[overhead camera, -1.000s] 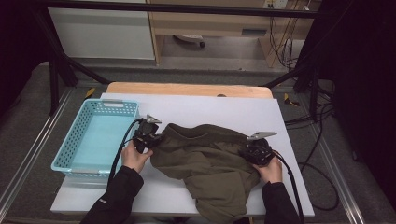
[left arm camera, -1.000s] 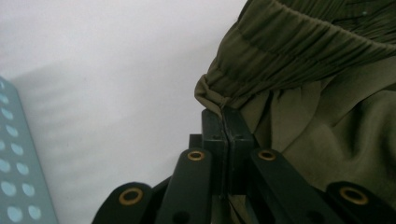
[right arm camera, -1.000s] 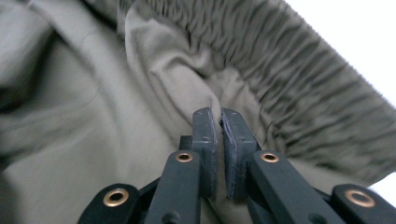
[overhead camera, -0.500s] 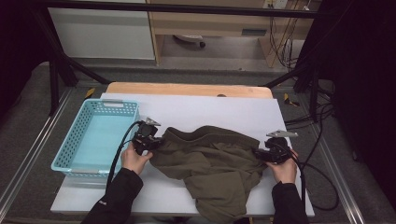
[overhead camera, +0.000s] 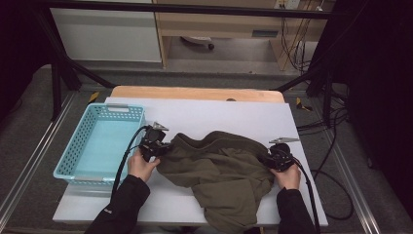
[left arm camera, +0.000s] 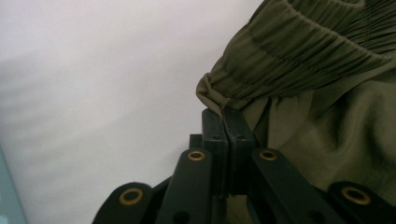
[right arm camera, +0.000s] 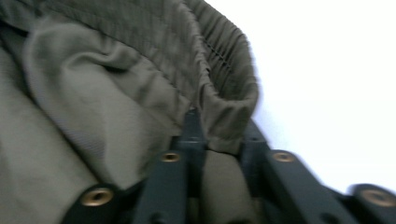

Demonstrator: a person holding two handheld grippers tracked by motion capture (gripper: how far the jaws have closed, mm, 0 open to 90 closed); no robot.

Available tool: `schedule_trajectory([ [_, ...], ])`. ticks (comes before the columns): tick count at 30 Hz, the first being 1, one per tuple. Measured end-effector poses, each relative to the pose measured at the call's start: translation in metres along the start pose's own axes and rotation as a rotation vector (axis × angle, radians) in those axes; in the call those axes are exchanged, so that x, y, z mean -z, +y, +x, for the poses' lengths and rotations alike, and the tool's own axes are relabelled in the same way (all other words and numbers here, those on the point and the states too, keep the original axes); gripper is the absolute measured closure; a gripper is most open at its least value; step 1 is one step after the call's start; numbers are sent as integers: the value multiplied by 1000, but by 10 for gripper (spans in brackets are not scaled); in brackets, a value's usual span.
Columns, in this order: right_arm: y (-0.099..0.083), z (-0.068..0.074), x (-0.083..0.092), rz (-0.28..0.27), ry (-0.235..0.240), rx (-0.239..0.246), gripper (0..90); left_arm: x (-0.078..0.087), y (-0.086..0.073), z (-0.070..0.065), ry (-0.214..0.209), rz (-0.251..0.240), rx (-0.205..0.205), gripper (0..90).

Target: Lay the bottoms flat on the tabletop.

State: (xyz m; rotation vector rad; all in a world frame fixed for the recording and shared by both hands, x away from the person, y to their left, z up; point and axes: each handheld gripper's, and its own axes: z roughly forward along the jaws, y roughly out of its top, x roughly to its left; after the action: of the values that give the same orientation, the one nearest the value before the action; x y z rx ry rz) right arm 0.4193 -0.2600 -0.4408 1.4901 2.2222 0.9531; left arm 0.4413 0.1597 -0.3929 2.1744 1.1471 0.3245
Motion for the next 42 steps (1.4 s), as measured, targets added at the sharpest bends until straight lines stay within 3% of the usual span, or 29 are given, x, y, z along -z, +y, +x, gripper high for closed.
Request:
schedule_trajectory([
  [3, 8, 7, 8, -52, -32, 84, 824, 9, 7, 1, 15, -24, -11, 884],
  [9, 34, 10, 10, -104, -25, 66, 828, 30, 40, 11, 39, -83, -6, 884],
  [11, 53, 11, 6, -139, -54, 59, 827, 33, 57, 21, 48, -98, 11, 884],
  [12, 74, 11, 4, -212, -109, 37, 813, 33, 65, 27, 44, -112, 22, 882],
  [13, 84, 12, 2, -255, -144, 25, 782, 32, 73, 33, 34, -137, 38, 866],
  [14, 84, 12, 2, -255, -144, 25, 782, 30, 79, 39, 22, -164, 64, 866],
  [16, 97, 14, -5, -299, -183, 10, 623, 26, 85, 46, 7, -202, 127, 686],
  [17, 100, 15, -9, -289, -174, -3, 598, 26, 85, 48, -9, -203, 142, 677],
  [18, 100, 17, -11, -273, -158, -9, 575, 26, 84, 47, -25, -199, 144, 666],
  [20, 96, 23, -11, -256, -123, 6, 466, 27, 79, 40, -31, -157, 105, 548],
  [23, 81, 33, -4, -234, -98, 65, 372, 31, 65, 26, -23, -130, 47, 452],
  [24, 71, 38, 4, -220, -42, 72, 345, 34, 59, 21, -29, -134, 29, 418],
  [25, 71, 38, 4, -220, -42, 72, 345, 36, 53, 17, -37, -142, 21, 418],
  [27, 56, 46, 15, -208, 11, 96, 254, 41, 43, 10, -65, -131, 3, 303],
  [32, 36, 53, 24, -168, 27, 122, 221, 47, 18, -5, -69, -103, -40, 194],
  [38, 11, 60, 25, -117, 110, 139, 262, 50, -12, -22, -77, -62, -93, 84],
  [42, 5, 67, 24, -84, 157, 174, 312, 53, -27, -30, -115, -80, -95, 75],
])
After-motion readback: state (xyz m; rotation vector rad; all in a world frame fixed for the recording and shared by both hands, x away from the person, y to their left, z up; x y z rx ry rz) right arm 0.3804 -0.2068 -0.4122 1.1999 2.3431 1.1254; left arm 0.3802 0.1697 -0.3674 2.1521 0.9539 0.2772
